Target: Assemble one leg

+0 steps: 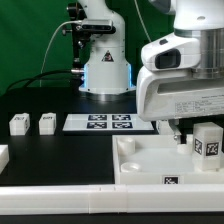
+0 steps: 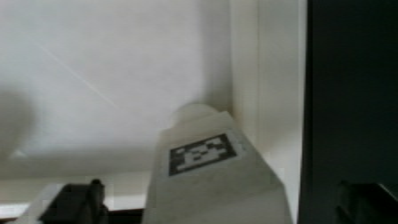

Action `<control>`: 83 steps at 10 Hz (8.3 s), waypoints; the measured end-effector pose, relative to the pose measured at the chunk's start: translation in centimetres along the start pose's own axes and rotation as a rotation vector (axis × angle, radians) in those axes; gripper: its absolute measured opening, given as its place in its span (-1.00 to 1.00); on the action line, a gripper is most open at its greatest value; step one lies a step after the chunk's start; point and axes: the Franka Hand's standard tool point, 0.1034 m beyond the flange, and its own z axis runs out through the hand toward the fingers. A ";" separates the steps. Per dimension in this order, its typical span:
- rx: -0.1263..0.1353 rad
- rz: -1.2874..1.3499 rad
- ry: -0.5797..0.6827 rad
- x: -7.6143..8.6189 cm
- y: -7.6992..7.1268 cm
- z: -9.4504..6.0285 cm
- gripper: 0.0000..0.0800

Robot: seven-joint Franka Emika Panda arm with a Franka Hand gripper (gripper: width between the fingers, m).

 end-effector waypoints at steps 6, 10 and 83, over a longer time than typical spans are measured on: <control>-0.018 -0.226 0.001 0.1 0.4 0.0 0.60; -0.017 -0.197 0.002 0.1 0.4 0.0 -0.27; 0.007 1.372 0.040 -0.2 -0.7 0.9 0.62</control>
Offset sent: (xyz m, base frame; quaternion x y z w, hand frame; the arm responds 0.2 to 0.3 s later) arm 0.0024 -0.0025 0.0019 0.0056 -0.0024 -0.0028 1.0000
